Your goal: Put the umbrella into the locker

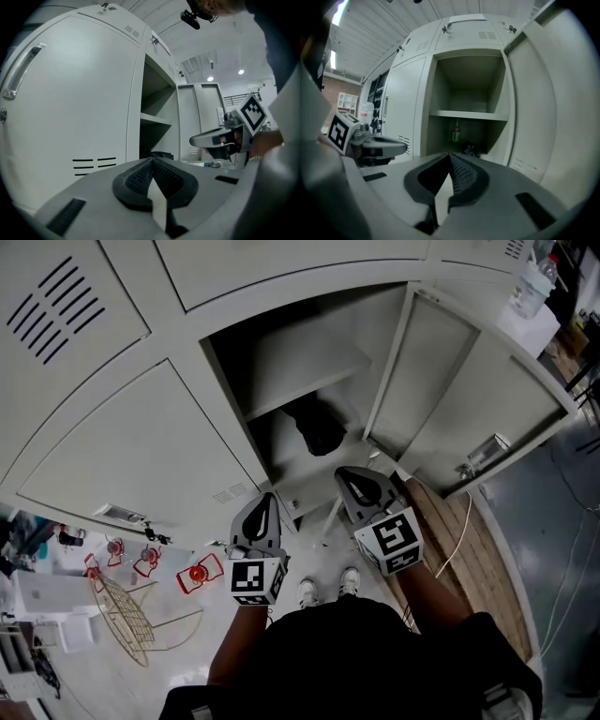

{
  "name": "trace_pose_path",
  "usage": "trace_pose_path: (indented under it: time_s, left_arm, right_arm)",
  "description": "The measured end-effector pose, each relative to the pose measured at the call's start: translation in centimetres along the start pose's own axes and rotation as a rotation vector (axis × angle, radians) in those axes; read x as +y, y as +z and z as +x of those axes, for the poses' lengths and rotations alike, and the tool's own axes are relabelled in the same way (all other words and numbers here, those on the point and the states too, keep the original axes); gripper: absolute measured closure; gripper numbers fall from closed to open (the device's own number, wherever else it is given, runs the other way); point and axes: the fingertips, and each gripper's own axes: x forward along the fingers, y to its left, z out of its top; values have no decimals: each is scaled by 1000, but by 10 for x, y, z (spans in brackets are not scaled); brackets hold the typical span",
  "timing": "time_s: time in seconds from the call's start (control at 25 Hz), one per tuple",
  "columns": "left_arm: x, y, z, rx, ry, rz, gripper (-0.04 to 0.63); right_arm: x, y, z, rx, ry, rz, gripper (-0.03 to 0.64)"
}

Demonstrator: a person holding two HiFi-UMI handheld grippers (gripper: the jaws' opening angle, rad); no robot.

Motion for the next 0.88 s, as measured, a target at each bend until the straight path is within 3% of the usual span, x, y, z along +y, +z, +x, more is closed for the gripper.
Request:
trace_pose_path:
  time_s: [0.32, 0.88]
  left_arm:
    - [-4, 4, 4, -5, 0, 35, 600]
    - [-9, 12, 2, -18, -1, 28, 600]
  right_arm:
    - [7, -3, -11, -34, -45, 7, 618]
    - [2, 12, -15, -125, -97, -15, 618]
